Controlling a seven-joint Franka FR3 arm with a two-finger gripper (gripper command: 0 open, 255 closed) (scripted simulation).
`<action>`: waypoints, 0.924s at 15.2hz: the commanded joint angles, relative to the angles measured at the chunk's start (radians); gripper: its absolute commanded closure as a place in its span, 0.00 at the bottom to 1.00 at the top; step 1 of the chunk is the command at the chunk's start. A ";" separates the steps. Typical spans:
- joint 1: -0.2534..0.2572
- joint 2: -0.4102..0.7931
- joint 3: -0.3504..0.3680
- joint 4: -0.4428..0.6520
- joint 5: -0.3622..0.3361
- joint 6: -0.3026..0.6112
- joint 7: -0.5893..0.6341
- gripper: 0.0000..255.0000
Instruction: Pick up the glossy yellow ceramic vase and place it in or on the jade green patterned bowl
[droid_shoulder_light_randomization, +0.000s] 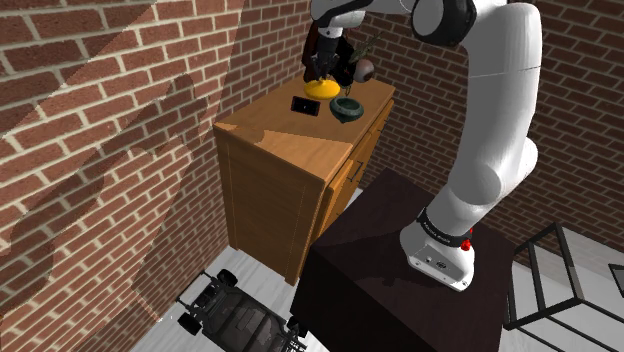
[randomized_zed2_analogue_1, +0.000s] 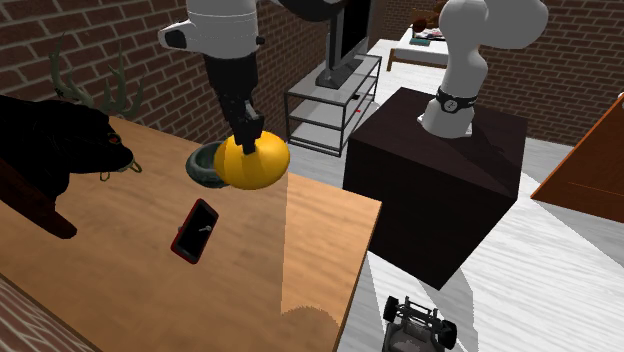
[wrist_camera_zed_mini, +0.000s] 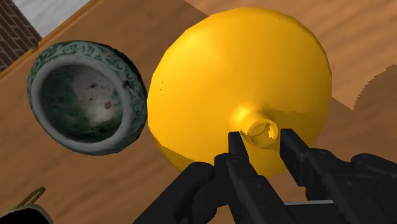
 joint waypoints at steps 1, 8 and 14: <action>-0.035 0.016 -0.007 0.032 0.008 -0.016 -0.043 1.00; -0.160 0.109 -0.024 0.212 0.037 -0.103 -0.173 1.00; -0.281 0.257 -0.028 0.488 0.064 -0.230 -0.269 1.00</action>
